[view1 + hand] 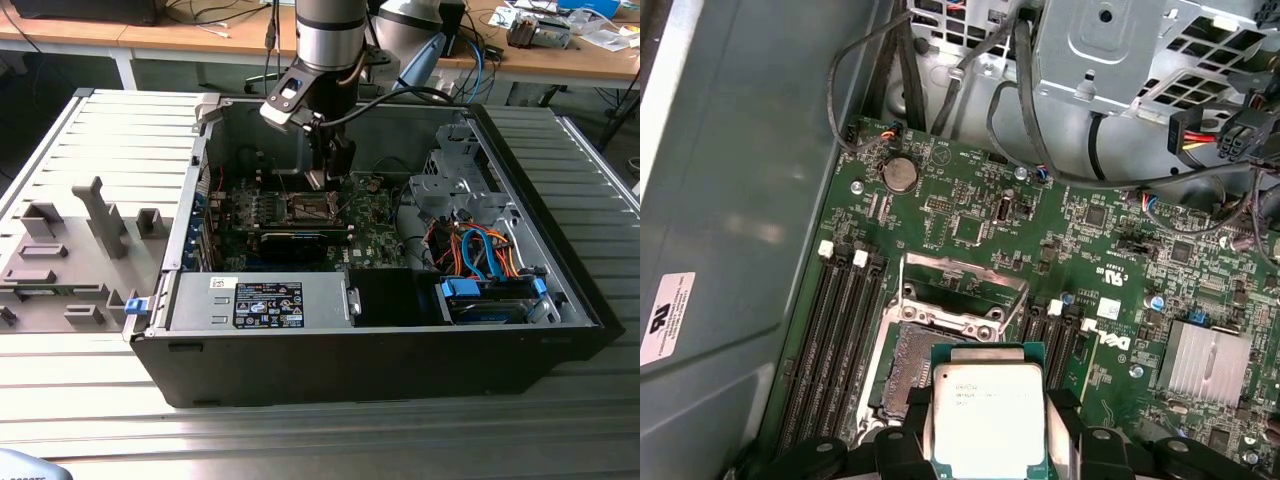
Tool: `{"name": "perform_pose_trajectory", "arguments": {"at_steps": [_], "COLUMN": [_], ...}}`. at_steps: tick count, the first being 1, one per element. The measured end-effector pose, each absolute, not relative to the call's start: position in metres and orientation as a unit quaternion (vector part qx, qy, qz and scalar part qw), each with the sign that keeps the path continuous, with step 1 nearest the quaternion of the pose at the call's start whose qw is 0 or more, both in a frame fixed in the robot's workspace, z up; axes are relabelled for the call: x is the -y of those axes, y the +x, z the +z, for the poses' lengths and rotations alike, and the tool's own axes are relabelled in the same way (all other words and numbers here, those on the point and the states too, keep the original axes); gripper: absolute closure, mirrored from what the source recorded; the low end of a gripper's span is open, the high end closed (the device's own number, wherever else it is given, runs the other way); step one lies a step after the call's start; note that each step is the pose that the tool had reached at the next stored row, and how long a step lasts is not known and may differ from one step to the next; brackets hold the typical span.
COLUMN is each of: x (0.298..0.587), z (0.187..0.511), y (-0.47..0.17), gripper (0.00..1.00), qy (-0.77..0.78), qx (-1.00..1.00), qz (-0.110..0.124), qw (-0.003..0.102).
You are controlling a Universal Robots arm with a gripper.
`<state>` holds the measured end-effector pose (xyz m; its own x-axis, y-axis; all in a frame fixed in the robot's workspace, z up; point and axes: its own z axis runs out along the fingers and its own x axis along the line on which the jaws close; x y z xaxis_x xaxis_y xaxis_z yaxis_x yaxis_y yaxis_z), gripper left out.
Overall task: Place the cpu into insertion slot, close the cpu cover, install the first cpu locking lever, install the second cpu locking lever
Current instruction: 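Place the cpu into insertion slot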
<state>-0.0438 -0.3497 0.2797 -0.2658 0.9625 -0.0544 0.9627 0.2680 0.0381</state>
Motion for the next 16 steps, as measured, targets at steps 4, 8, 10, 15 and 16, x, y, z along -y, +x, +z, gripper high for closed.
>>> {"name": "perform_pose_trajectory", "arguments": {"at_steps": [4,8,10,15,16], "x": [0.3497,0.3497,0.3497,0.3497,0.3497], "z": [0.2794,0.2793,0.2792,0.2786,0.2783], "y": [-0.0438,-0.0438,-0.0438,-0.0438,-0.0438], "gripper": [0.46,0.46,0.46,0.46,0.46], "qy": [0.608,0.610,0.611,0.616,0.617], "qx": [-0.793,-0.792,-0.791,-0.787,-0.786], "qz": [-0.001,-0.002,-0.002,-0.002,-0.002], "qw": [0.033,0.033,0.033,0.034,0.034]}}
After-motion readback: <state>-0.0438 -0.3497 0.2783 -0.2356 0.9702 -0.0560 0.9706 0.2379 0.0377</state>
